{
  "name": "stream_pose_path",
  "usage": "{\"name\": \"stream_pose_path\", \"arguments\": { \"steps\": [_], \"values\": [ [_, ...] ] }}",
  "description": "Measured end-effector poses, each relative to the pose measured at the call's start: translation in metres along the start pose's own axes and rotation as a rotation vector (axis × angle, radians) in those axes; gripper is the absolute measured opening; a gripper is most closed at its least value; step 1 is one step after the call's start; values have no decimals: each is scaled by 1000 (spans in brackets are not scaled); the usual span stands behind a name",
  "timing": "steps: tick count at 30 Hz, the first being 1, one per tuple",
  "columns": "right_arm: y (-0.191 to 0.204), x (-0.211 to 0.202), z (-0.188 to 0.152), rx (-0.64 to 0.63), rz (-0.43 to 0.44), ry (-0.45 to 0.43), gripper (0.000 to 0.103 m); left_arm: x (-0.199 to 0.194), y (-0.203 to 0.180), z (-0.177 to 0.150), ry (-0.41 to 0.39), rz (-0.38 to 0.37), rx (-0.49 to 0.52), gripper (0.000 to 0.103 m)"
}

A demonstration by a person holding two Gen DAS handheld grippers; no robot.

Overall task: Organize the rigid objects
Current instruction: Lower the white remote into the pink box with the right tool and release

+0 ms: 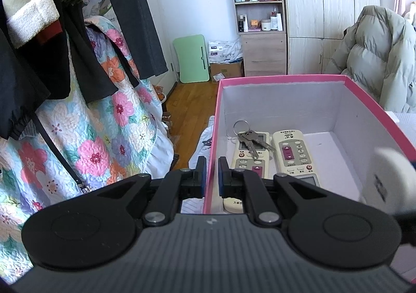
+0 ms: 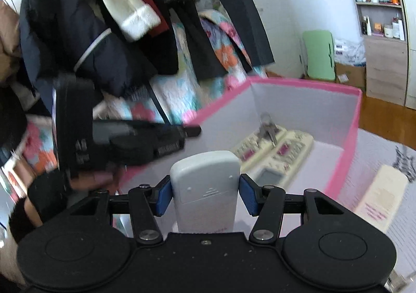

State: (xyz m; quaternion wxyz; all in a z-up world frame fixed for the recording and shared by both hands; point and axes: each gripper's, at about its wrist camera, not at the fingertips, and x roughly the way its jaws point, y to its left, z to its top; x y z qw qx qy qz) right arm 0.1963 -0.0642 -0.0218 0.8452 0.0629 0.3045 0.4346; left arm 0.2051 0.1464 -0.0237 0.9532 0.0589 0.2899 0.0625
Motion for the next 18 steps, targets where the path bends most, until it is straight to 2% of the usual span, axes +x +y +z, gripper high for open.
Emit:
{"name": "stream_pose_path", "arguments": {
  "steps": [5,7,9,12,14,17,18],
  "values": [
    [-3,2,-13,53,58,-66,59,0,0,-1,-2,-9,-18,8],
    [-4,2,-17,37,47,-54,59,0,0,-1,-3,-11,-19,8],
    [3,-2,-18,-32,29,-26,59,-1,-1,-1,-6,-10,-15,8],
    [15,-4,-19,-148,-25,54,58,-1,0,-1,-6,-12,-17,8],
    [25,-4,-19,-239,-94,114,58,-1,-1,-1,-7,-13,-17,9],
    [31,-11,-14,-290,-181,169,60,-1,0,-1,-6,-13,-21,9],
    [31,-15,-13,-301,-234,177,62,-1,-1,-1,-6,-13,-19,9]
  ]
}}
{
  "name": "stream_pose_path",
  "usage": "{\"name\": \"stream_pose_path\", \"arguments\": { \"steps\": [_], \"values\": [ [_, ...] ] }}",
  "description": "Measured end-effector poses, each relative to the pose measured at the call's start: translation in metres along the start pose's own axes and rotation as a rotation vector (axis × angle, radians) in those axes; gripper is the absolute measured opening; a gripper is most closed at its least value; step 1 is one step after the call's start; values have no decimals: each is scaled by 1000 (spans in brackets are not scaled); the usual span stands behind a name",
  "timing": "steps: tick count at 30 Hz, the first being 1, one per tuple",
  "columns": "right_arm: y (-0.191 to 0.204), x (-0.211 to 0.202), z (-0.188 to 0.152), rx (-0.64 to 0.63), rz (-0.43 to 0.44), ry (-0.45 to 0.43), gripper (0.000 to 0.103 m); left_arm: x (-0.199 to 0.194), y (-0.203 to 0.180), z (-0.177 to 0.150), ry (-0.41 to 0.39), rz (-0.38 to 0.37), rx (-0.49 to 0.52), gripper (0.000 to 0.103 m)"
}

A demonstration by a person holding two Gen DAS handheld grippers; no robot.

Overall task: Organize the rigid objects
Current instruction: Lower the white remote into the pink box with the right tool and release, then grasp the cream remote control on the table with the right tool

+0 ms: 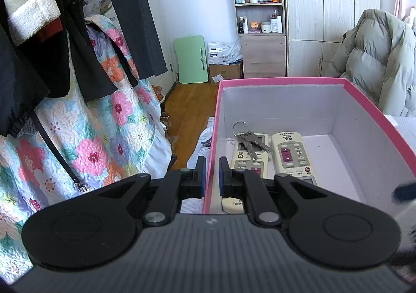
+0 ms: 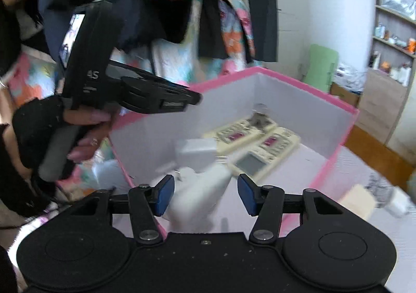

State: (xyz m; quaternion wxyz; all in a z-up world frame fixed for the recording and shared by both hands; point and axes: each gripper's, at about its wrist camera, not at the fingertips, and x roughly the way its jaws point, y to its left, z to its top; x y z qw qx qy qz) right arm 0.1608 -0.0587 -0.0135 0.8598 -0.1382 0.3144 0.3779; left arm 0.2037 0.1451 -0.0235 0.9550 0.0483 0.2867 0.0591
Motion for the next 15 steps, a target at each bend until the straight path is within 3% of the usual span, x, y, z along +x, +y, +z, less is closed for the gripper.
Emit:
{"name": "stream_pose_path", "arguments": {
  "steps": [3,7,11,12,15],
  "values": [
    [-2,-17,-1,-38,-75,-17,61,0,0,0,-1,1,4,9],
    [-17,-46,-5,14,-144,-71,61,0,1,2,1,-3,-2,9],
    [-53,-65,-19,153,-211,-73,55,0,3,2,1,3,7,9],
    [-62,-66,-23,182,-221,-63,50,0,3,2,1,3,8,9],
    [-95,-60,-41,323,-240,-3,48,0,3,2,1,4,9,9]
  ]
}}
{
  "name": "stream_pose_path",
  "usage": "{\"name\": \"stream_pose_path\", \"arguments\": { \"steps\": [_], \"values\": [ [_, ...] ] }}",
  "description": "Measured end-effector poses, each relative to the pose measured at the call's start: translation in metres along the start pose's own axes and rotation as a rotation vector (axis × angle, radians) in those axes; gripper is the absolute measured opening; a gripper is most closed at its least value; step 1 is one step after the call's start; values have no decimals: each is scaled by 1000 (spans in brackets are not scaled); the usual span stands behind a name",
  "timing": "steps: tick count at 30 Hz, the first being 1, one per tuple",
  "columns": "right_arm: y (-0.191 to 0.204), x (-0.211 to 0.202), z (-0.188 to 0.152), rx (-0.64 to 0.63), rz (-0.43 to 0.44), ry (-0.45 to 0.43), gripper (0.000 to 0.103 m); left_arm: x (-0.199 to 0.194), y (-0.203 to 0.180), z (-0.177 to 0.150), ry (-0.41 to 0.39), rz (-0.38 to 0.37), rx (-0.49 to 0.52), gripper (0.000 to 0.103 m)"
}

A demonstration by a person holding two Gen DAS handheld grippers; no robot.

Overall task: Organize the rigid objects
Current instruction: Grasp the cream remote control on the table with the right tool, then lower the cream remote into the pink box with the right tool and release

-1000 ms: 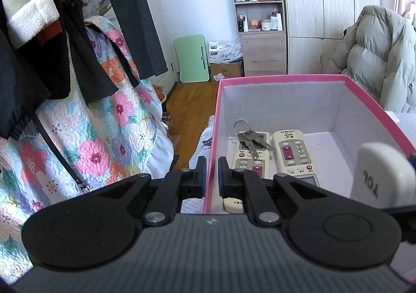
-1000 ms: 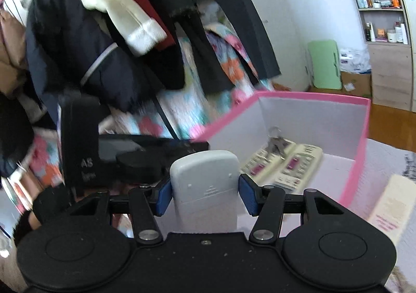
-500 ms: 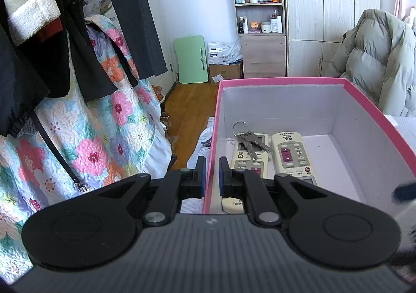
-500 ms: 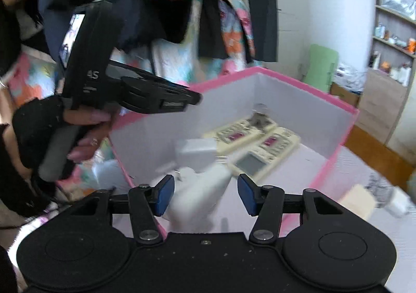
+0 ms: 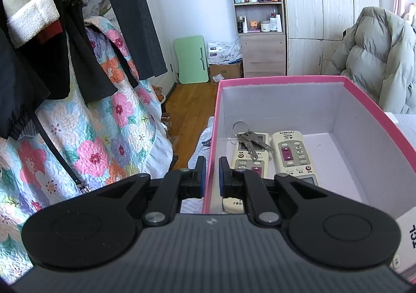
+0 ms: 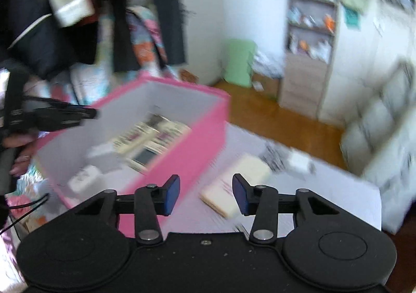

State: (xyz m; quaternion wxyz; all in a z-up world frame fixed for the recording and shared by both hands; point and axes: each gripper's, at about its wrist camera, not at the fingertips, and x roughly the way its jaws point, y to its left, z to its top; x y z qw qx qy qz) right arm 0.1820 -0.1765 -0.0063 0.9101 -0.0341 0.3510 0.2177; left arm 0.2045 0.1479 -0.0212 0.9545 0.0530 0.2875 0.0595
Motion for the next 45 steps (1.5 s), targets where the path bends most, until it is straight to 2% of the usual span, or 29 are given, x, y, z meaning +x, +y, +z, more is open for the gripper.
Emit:
{"name": "stream_pose_path", "arguments": {
  "steps": [5,9,12,17,19,22,27,31,37,45],
  "values": [
    [-34,34,-14,167,8,112,47,0,0,0,0,2,3,9],
    [-47,62,-16,252,22,152,47,0,-1,0,0,4,10,9],
    [-48,86,-4,283,33,167,49,2,-1,0,1,3,13,9],
    [-46,121,18,282,28,220,55,2,-1,0,1,3,13,9],
    [-40,132,24,262,3,239,66,2,0,0,0,3,14,9],
    [-33,146,30,203,-45,256,70,3,-2,0,0,-1,16,9],
    [-32,156,31,135,-90,217,73,4,-6,-1,1,-5,22,9],
    [-31,150,32,104,-83,184,68,4,-5,-2,1,-6,18,9],
    [-28,102,32,96,-43,39,64,4,-5,-2,2,-4,21,9],
    [-12,36,17,68,-35,-93,63,3,-4,-2,4,1,23,9]
  ]
}}
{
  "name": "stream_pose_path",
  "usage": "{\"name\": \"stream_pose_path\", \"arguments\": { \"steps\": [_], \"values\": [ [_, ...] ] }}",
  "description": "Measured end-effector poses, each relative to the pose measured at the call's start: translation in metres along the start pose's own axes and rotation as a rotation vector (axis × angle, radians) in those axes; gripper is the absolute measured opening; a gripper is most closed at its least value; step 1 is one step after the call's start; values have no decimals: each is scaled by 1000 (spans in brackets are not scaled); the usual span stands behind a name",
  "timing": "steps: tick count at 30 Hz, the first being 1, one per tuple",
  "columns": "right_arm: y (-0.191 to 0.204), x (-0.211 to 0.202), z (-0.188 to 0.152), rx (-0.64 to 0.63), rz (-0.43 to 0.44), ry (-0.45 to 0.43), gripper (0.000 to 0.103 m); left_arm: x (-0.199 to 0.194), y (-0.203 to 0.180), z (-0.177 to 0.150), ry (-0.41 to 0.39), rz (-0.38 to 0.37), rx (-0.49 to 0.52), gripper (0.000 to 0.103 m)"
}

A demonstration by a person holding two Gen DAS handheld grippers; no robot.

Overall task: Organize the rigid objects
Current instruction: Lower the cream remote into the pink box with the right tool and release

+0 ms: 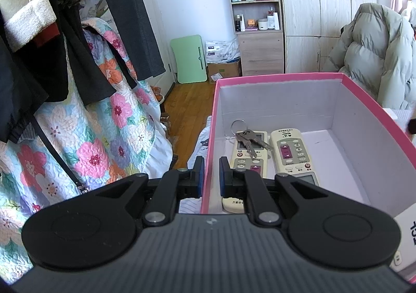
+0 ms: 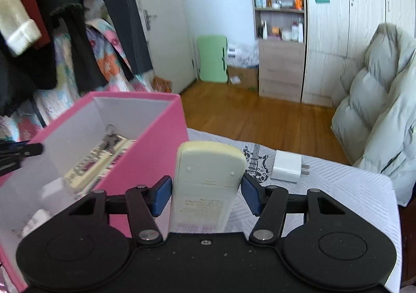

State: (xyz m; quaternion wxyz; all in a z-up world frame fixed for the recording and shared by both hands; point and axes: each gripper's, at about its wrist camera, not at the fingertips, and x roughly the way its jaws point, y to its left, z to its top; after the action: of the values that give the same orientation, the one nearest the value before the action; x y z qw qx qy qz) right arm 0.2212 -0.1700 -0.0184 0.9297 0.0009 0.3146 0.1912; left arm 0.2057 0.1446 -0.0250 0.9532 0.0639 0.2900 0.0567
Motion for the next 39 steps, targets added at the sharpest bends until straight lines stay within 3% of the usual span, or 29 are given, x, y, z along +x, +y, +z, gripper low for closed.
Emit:
{"name": "stream_pose_path", "arguments": {
  "steps": [12,19,22,27,34,39],
  "values": [
    [26,-56,16,-107,23,-134,62,0,-1,0,2,2,3,9],
    [55,-83,40,-157,200,-223,63,0,-1,0,2,2,3,9],
    [66,-87,46,-172,312,-193,63,0,-1,0,1,0,4,9],
    [80,-85,36,-217,393,-126,63,0,-1,-1,-3,-6,-4,9],
    [94,-51,5,-286,340,60,62,-1,-1,-2,-6,-8,-3,10],
    [91,-35,-1,-287,305,99,62,-2,-1,-1,-10,-11,-6,10]
  ]
}}
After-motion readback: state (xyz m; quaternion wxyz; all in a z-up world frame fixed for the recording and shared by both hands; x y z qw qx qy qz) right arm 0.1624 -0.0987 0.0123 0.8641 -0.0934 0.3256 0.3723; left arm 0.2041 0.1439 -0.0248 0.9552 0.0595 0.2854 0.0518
